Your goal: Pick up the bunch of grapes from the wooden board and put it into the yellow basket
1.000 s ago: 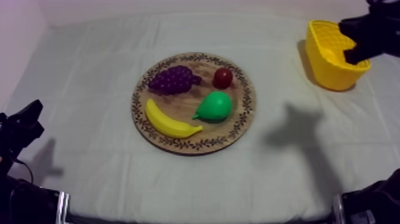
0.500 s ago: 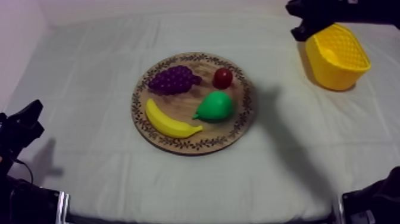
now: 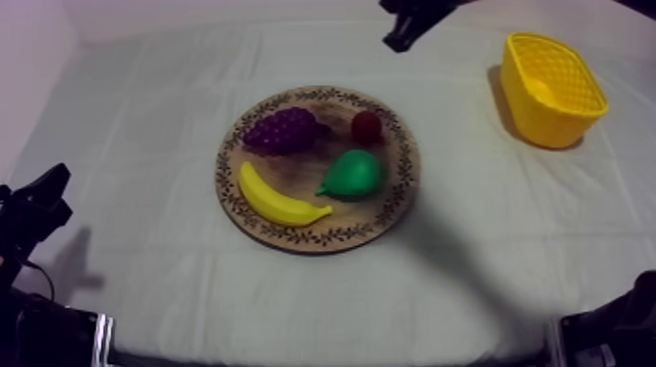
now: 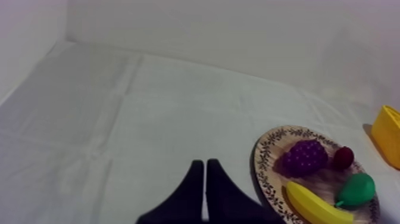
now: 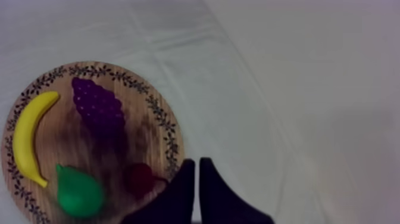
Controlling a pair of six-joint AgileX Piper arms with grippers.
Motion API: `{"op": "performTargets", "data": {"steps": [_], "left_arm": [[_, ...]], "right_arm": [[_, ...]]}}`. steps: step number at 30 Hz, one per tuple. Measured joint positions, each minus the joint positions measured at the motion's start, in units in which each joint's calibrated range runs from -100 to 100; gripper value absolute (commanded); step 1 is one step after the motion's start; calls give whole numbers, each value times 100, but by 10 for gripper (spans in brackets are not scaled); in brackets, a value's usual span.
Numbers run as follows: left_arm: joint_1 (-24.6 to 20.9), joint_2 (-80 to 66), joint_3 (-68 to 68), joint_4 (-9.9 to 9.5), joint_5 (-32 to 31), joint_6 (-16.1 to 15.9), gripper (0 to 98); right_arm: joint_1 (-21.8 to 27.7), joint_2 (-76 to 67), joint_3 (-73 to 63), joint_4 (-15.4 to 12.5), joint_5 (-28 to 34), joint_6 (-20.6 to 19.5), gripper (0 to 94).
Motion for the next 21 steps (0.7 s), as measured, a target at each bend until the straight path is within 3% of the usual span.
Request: {"op": "performTargets", "data": {"steps": [12, 21], "left_arm": [[0, 0, 0, 0, 0, 0, 1], [0, 0, 0, 0, 0, 0, 1]], "right_arm": [[-403, 1495, -1932, 194, 1341, 198, 4], [-523, 2401, -3057, -2, 2332, 574, 5]]}}
